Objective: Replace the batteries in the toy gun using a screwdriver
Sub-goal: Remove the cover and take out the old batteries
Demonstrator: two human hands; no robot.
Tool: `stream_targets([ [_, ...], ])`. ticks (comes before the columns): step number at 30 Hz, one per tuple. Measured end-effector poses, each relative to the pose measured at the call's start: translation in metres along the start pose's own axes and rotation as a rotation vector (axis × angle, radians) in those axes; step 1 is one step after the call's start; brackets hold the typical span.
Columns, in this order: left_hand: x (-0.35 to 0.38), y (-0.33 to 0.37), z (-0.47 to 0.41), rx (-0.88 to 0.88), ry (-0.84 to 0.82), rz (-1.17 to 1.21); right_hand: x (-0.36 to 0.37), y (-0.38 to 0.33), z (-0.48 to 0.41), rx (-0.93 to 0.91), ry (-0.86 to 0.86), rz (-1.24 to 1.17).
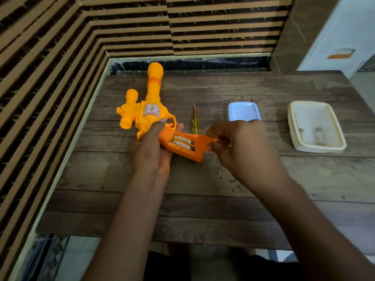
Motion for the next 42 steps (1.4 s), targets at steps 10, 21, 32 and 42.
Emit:
stream_targets([
  [10, 0.002, 0.003, 0.003, 0.009, 0.007, 0.008, -0.014, 0.023, 0.010, 0.111, -0.319, 0.272],
  [21, 0.005, 0.003, 0.005, 0.014, -0.019, -0.007, -0.019, 0.011, 0.013, 0.093, -0.433, 0.435],
  [32, 0.006, 0.004, 0.009, -0.015, -0.015, 0.011, -0.020, 0.008, 0.013, 0.086, -0.421, 0.468],
  [42, 0.007, 0.003, 0.010, -0.019, -0.031, 0.021, -0.016, 0.008, 0.018, 0.113, -0.387, 0.527],
])
Point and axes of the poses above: each hand's wrist, its own z-axis away from the middle knuckle, its own x-axis out of the palm, y = z × x, the point moved 3 cm from there along -z, towards the middle knuckle, and after that the axes turned 5 degrees about -x, right-handed, at the moved point
